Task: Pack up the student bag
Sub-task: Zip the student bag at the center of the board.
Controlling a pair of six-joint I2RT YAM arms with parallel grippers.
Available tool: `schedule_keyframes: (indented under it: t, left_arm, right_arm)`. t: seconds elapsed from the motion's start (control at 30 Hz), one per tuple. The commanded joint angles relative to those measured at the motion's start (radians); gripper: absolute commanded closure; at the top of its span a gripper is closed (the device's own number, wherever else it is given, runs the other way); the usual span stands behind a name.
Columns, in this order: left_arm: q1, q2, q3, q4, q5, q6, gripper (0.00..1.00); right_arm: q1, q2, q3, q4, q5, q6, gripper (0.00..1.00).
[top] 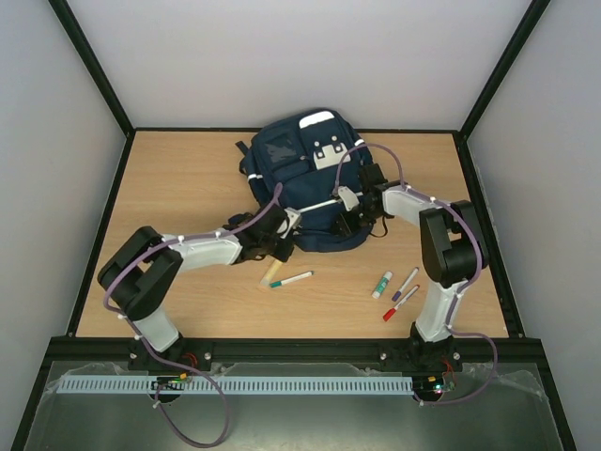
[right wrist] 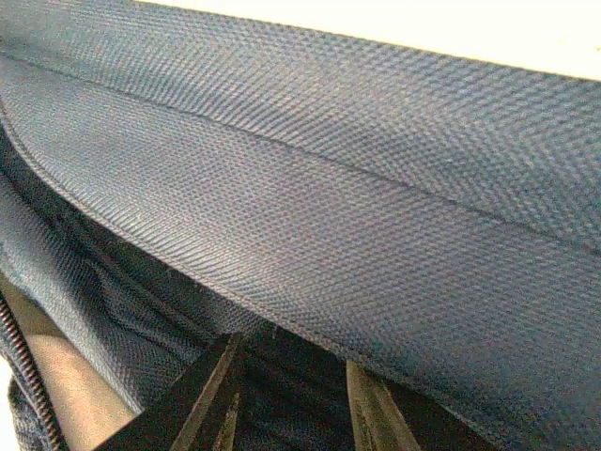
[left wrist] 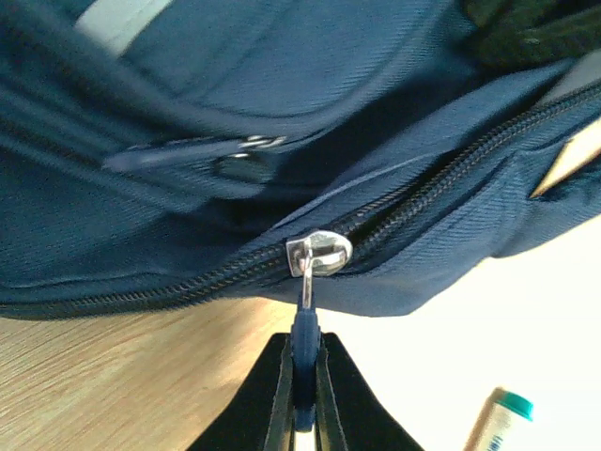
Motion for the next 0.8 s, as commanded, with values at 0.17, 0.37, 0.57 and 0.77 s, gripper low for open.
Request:
schedule_keyframes:
  t: [0.17, 0.37, 0.57, 0.77]
  left_arm:
    - [0.185, 0.03, 0.006, -0.179, -0.018, -0.188, 0.98]
    - [0.188, 0.007, -0.005, -0.156, 0.08, -0.148, 0.98]
    - [0.137, -0.03, 0.014, -0.136, 0.147, -0.096, 0.98]
    - [0.073, -0.039, 0.064, -0.19, 0.194, -0.057, 0.98]
  right_arm:
    - [-0.065, 0.147, -0.035, -0.098, 0.307, 0.076, 0.73]
    - [-0.079, 0.121, -0.039, -0.101, 0.265, 0.068, 0.74]
    - [-0.08, 0.017, -0.045, -0.126, 0.141, 0.02, 0.68]
    - [-0.08, -0.076, -0.032, -0.193, 0.061, -0.055, 0.63]
